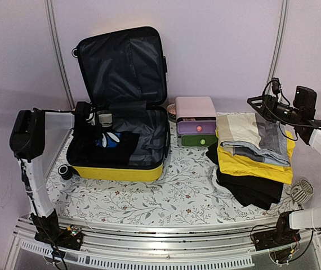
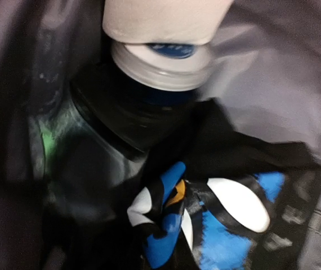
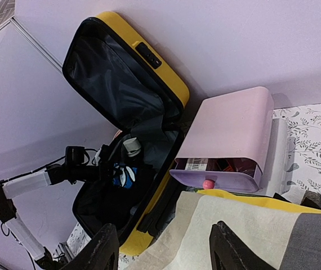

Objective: Open, take out, and arrange the luggage
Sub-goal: Pick up the clothes from the opened luggage.

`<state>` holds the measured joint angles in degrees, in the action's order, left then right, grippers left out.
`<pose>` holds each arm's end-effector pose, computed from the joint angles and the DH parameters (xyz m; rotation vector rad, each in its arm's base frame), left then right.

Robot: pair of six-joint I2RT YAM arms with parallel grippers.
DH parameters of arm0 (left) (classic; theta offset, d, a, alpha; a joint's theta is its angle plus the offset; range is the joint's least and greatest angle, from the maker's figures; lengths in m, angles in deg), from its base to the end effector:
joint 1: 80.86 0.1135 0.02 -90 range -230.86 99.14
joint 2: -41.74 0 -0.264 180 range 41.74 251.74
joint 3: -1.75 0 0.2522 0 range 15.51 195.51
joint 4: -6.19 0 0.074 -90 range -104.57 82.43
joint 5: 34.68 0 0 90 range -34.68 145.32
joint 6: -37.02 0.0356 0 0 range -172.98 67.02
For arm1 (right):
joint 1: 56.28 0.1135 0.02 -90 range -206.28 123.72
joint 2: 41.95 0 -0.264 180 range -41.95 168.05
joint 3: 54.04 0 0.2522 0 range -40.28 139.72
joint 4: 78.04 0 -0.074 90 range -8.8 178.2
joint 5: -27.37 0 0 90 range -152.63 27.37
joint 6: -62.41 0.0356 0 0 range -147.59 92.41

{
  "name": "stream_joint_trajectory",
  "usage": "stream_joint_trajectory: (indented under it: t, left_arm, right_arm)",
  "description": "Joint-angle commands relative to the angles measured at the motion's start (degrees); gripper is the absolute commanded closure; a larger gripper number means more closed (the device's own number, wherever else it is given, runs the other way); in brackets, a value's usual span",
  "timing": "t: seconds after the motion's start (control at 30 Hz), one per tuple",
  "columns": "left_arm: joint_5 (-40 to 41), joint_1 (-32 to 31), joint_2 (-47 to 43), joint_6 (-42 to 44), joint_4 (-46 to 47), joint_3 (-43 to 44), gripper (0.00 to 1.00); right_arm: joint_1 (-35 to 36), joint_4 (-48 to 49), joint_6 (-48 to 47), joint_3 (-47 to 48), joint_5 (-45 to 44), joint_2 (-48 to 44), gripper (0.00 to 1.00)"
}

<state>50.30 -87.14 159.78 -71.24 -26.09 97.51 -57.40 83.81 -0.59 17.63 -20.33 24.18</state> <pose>0.4380 -0.0513 0.1617 -0.2298 2.5308 -0.2814 0.2625 0.0188 0.3574 -0.1013 1.8360 0.9773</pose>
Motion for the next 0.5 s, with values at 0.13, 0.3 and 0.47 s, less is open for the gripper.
stream_joint_trajectory:
  t: [0.13, 0.3, 0.47]
  left_arm:
    - [-13.4, 0.5, -18.6, -0.7, 8.6, -9.4, 1.0]
    - [-19.7, -0.1, -25.4, 0.2, 10.1, -11.9, 1.0]
    - [-23.2, -1.3, -30.7, 1.0, 14.1, -14.1, 1.0]
  right_arm:
    - [4.6, -1.2, -1.9, 2.4, 1.8, 2.0, 0.48]
    - [14.5, -4.9, -7.9, 7.5, -2.0, 5.4, 0.44]
    - [21.5, -1.5, -10.0, 8.7, -3.2, 7.9, 0.42]
